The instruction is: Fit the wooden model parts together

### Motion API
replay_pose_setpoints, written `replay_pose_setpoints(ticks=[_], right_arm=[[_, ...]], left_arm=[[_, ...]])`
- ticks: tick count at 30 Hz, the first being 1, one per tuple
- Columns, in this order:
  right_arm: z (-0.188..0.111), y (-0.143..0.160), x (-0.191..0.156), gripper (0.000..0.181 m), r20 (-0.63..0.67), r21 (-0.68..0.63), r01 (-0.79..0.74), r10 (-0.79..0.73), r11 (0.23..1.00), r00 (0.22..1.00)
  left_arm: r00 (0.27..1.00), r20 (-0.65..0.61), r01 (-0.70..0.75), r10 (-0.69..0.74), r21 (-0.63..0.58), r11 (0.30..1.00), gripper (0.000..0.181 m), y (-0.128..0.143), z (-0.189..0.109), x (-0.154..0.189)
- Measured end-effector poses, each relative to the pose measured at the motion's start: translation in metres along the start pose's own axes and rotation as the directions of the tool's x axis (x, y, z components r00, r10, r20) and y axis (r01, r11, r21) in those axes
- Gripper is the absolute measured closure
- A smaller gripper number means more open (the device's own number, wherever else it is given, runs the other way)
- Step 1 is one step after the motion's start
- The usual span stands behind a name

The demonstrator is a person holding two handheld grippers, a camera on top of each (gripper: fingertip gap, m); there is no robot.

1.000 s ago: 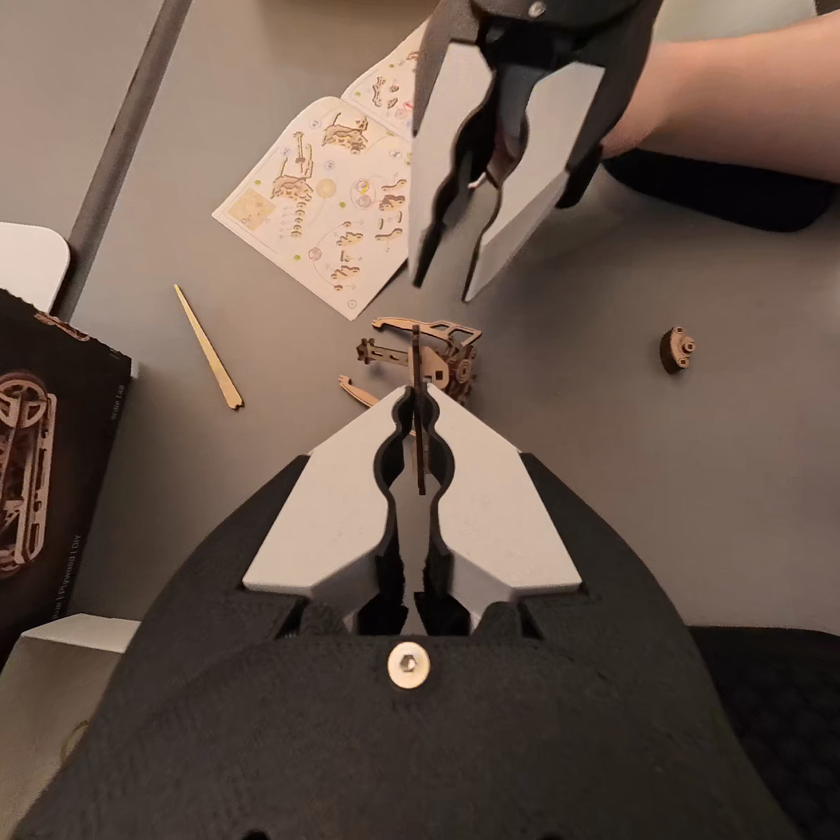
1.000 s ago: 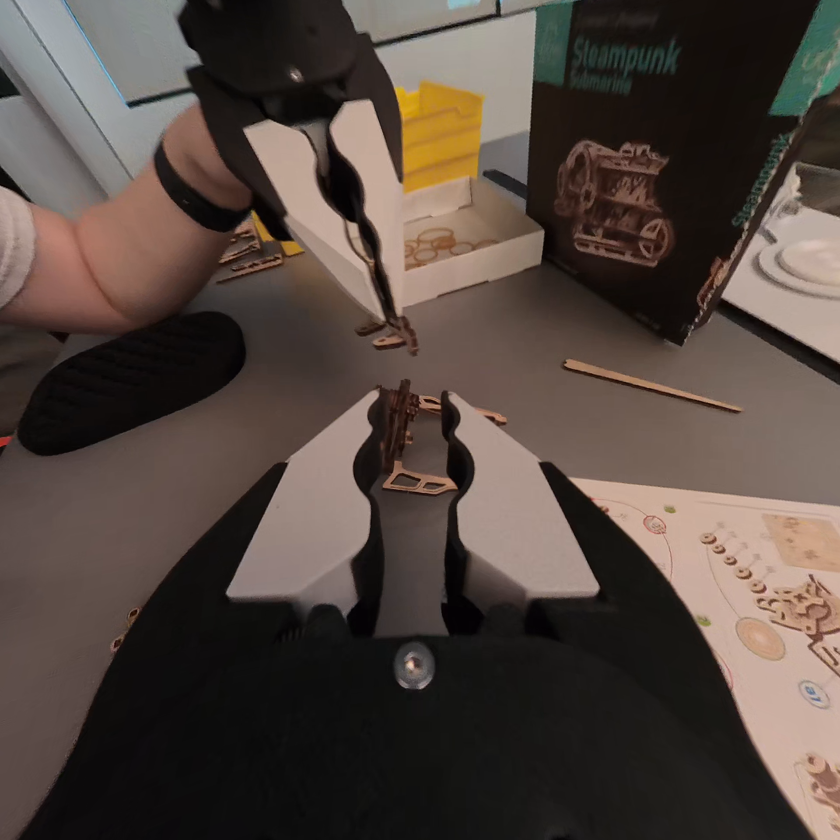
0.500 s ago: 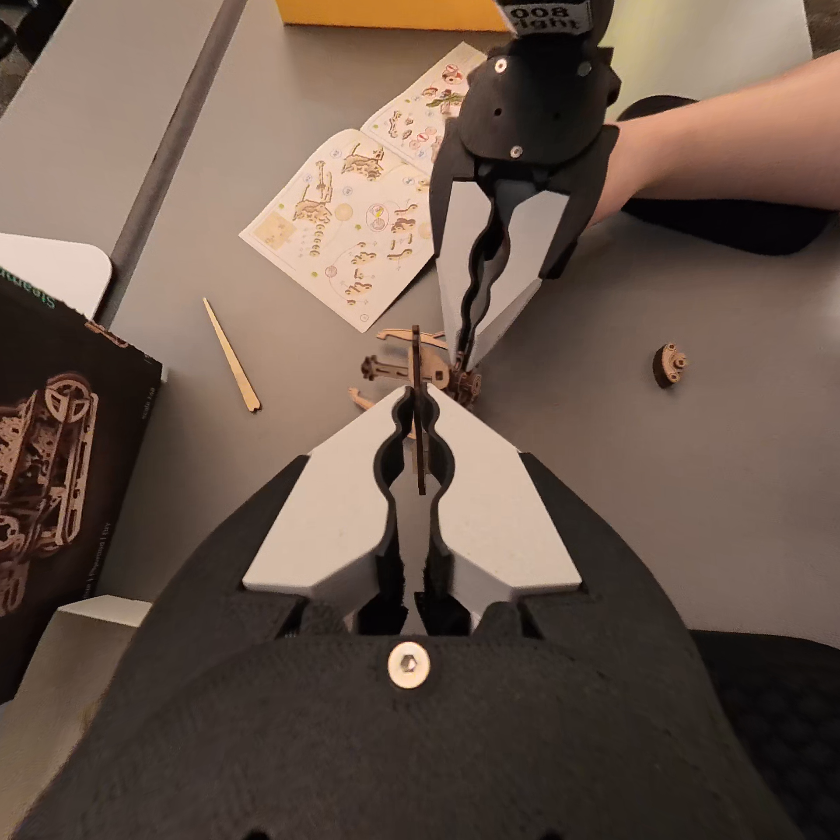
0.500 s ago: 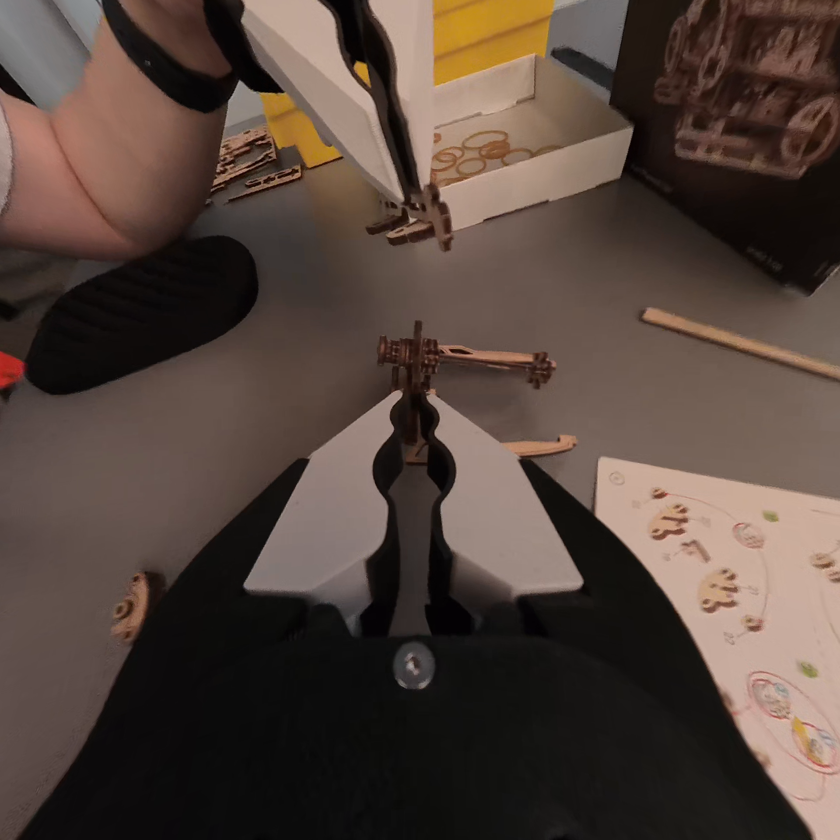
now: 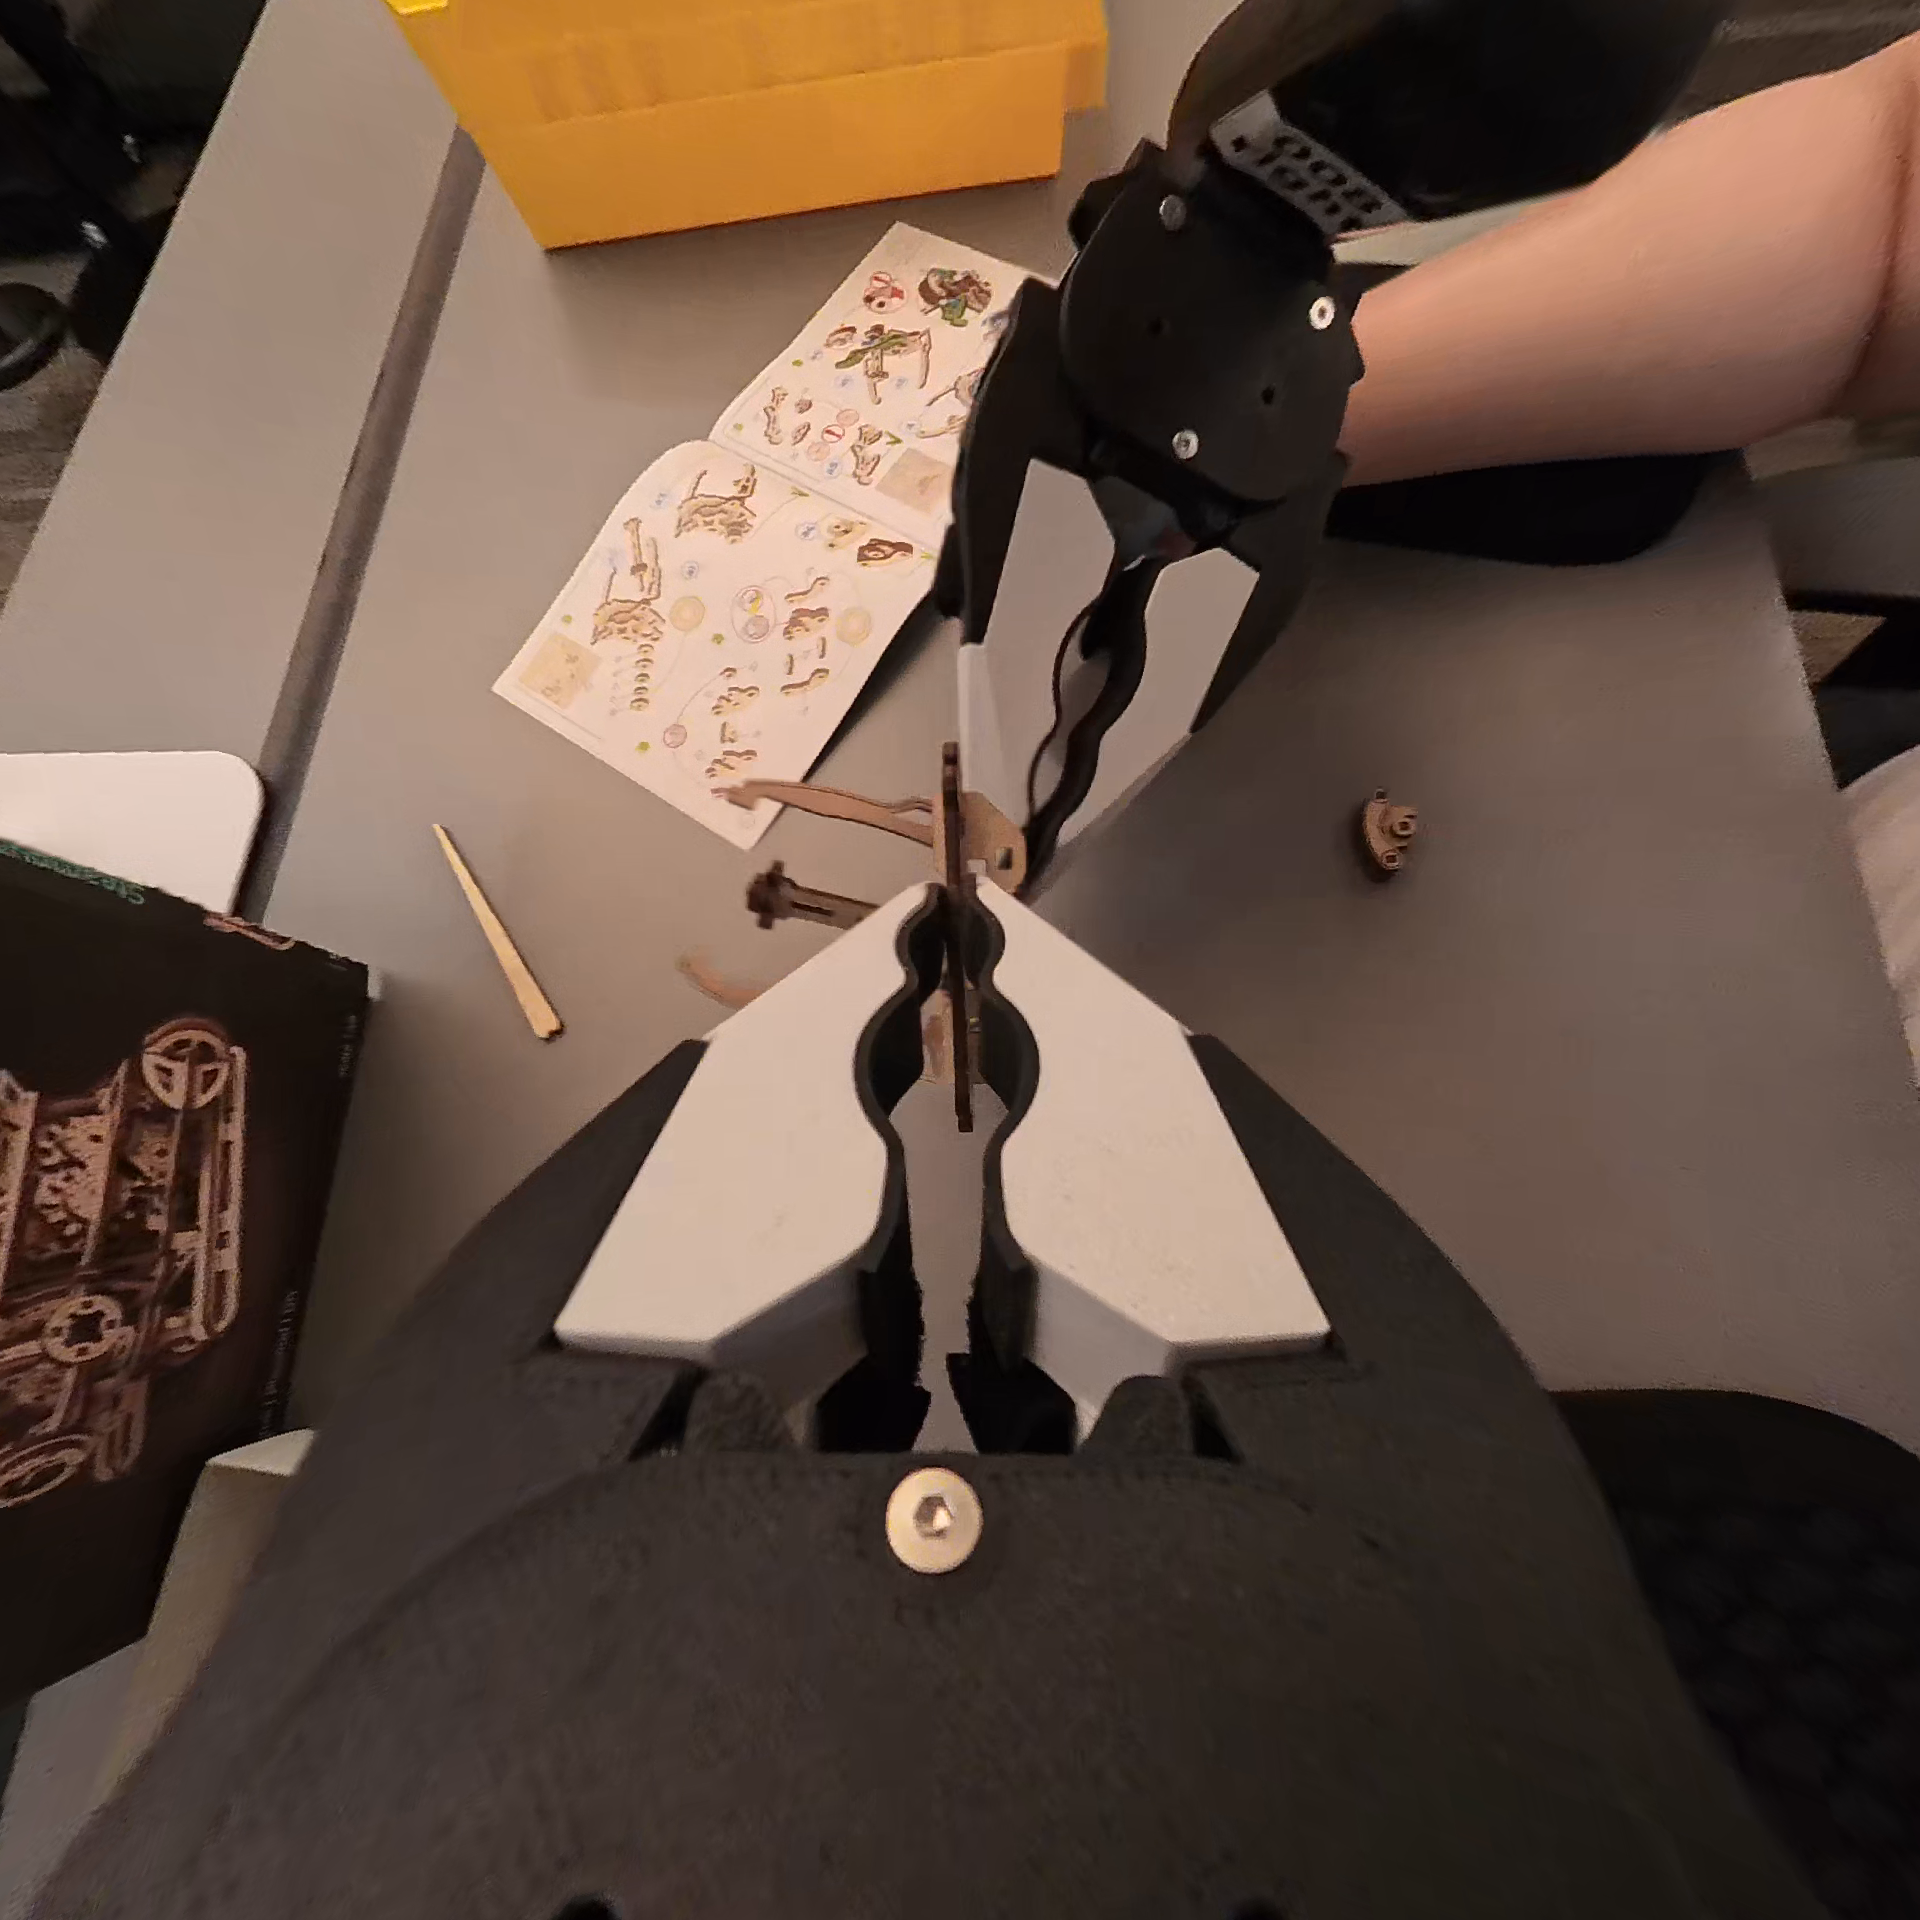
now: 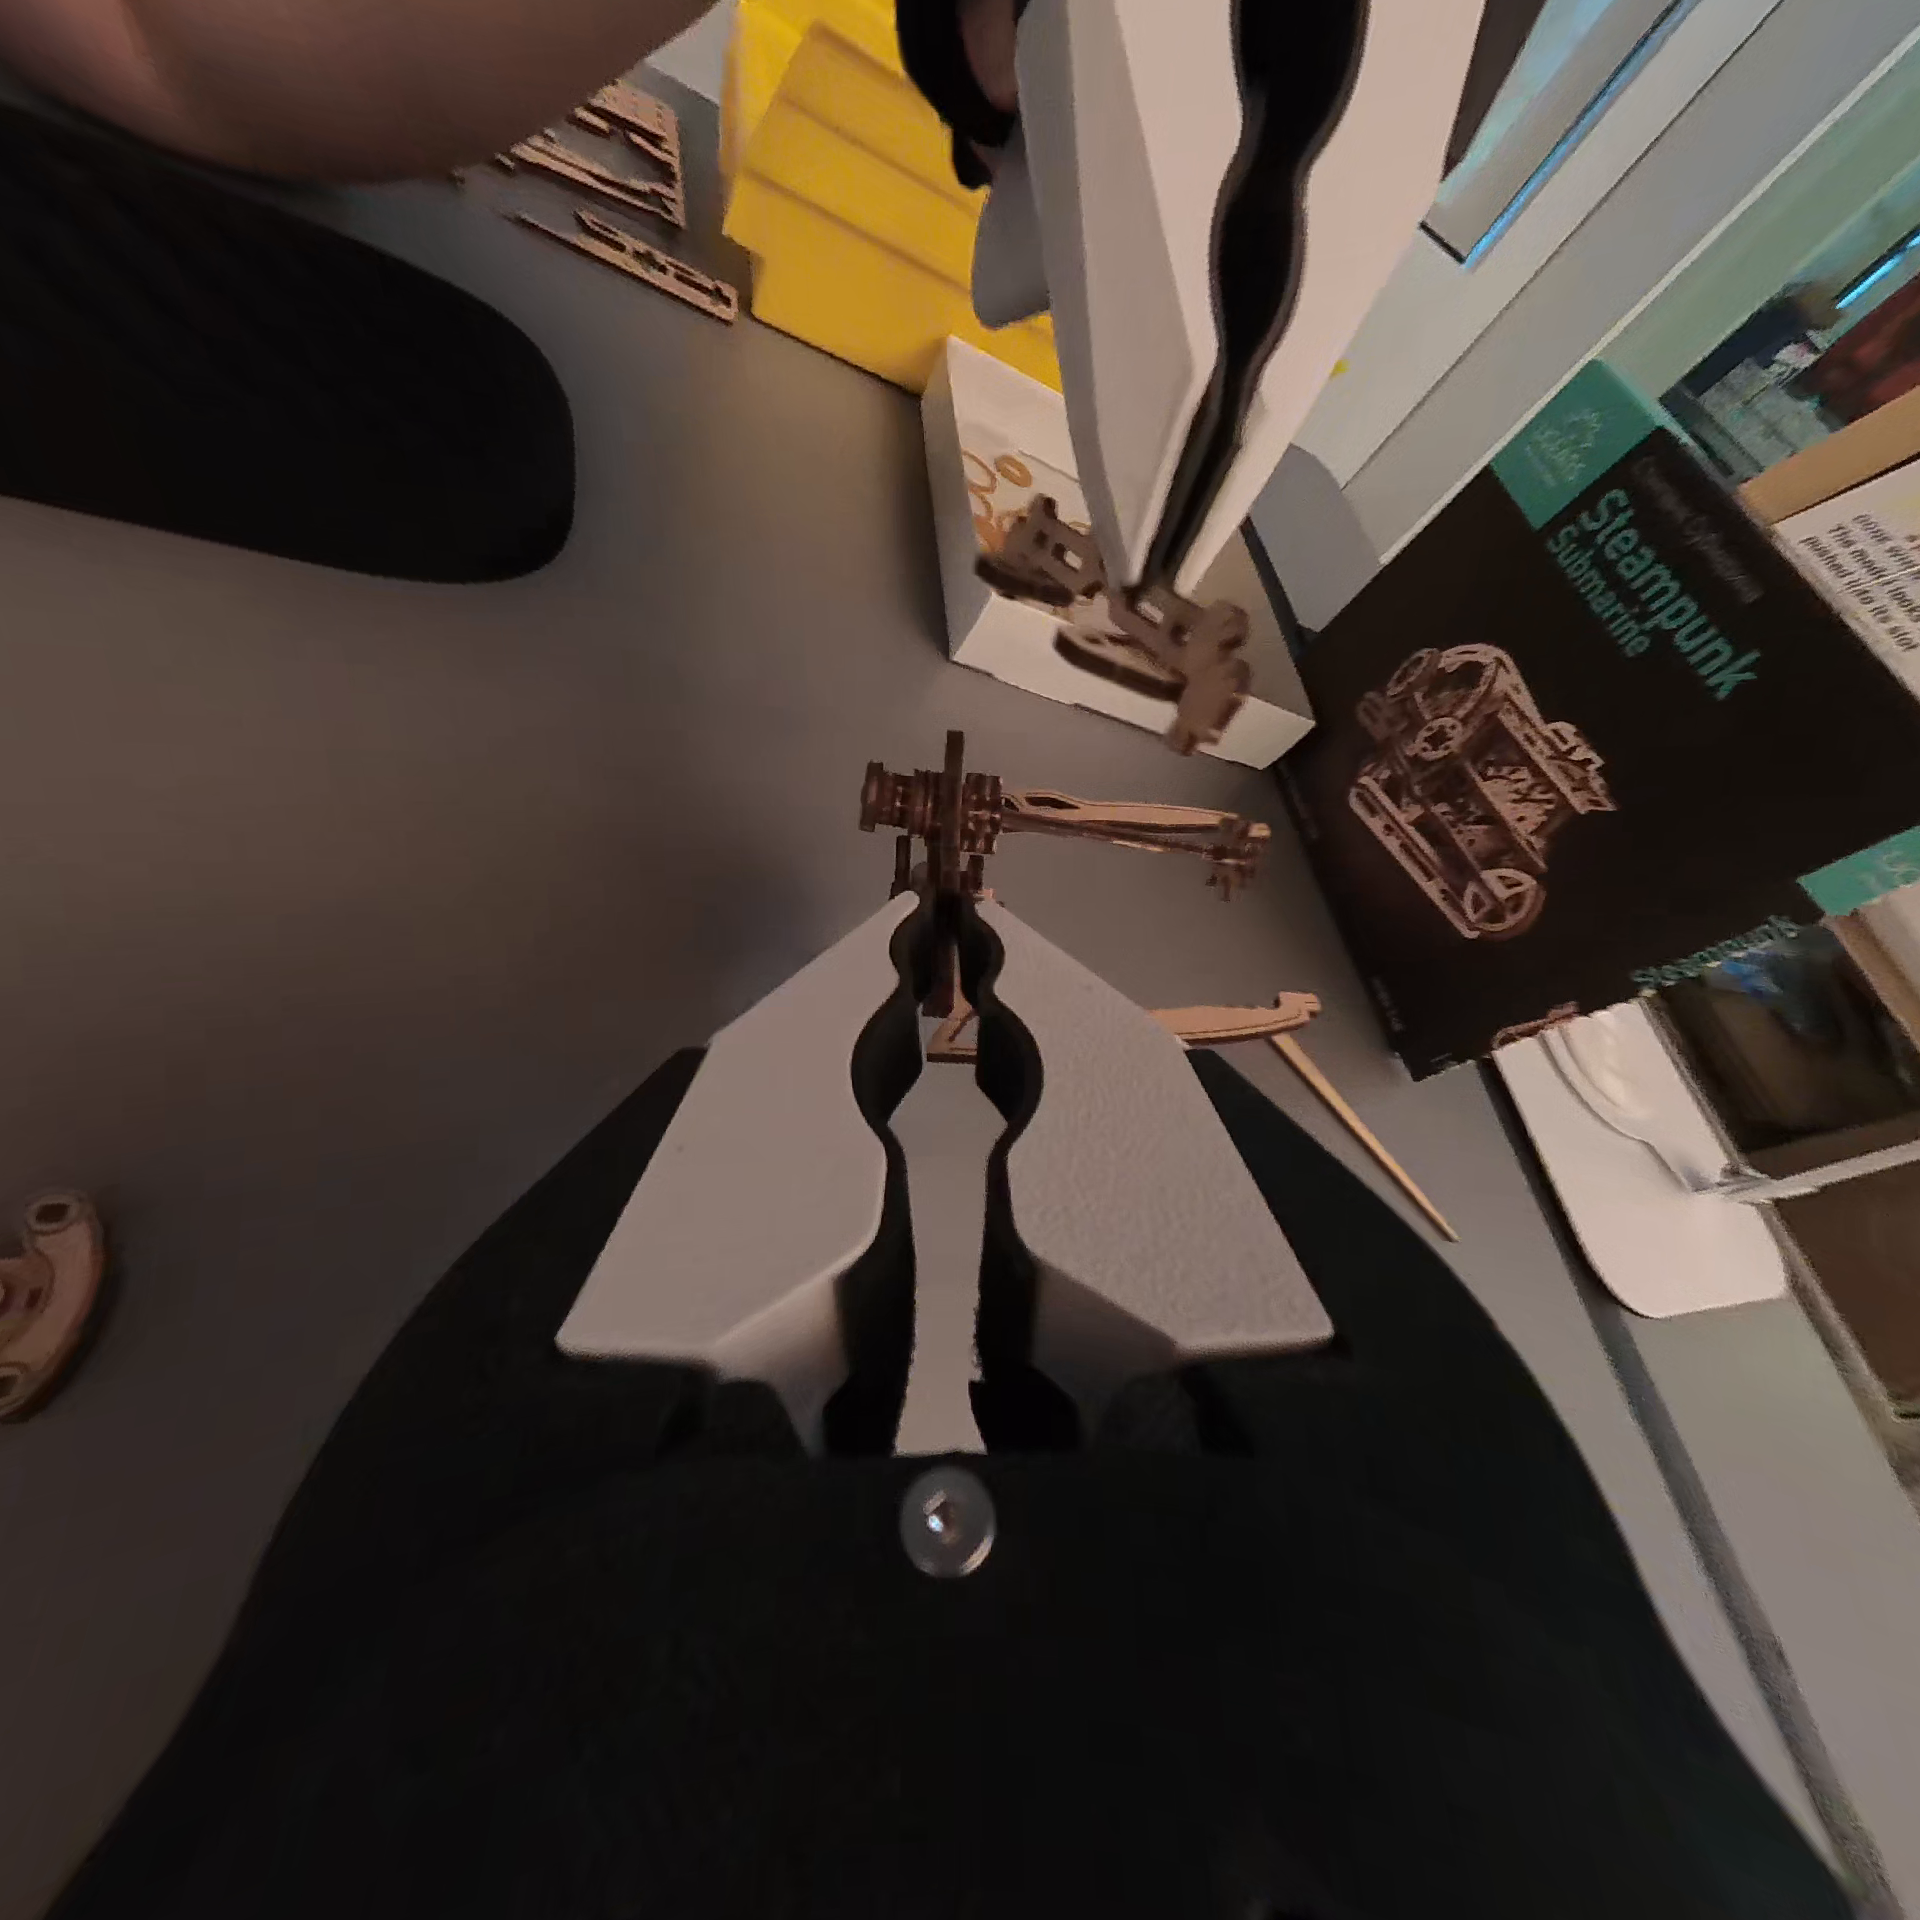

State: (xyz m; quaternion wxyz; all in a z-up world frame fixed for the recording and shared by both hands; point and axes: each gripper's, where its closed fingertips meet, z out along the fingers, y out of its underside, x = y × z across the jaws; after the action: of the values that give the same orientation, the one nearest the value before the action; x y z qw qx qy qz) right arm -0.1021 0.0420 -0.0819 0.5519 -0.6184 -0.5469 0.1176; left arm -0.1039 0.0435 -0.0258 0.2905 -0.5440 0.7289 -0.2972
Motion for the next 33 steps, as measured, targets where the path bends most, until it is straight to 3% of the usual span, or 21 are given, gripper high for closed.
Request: replay_pose_setpoints(ticks=[5,10,19,33], right_arm=[[0.0,-0.01,-0.009,0.18,0.094,0.056,-0.121,0.115,0.991,0.989],[0.004,-0.001,-0.016,0.18,0.127,0.015,-0.107,0.105,0.994,0.986],[0.012,0.012,-0.026,0.18,0.228,-0.026,-0.21,0.21,0.977,0.951],[0.013,0.019,-0.025,0.18,0.258,-0.009,-0.269,0.262,0.963,0.93]], left_arm=[[0.993,0.039,-0.105,0.108,-0.066,0.992,0.181,0.007,0.008,0.004],[0.992,0.027,-0.119,0.123,-0.123,0.985,0.181,0.016,0.017,0.006],[0.995,-0.031,-0.1,0.096,-0.194,0.976,0.181,0.035,0.032,0.008],[0.997,-0.076,-0.042,0.024,-0.245,0.969,0.181,0.053,0.051,0.006]])
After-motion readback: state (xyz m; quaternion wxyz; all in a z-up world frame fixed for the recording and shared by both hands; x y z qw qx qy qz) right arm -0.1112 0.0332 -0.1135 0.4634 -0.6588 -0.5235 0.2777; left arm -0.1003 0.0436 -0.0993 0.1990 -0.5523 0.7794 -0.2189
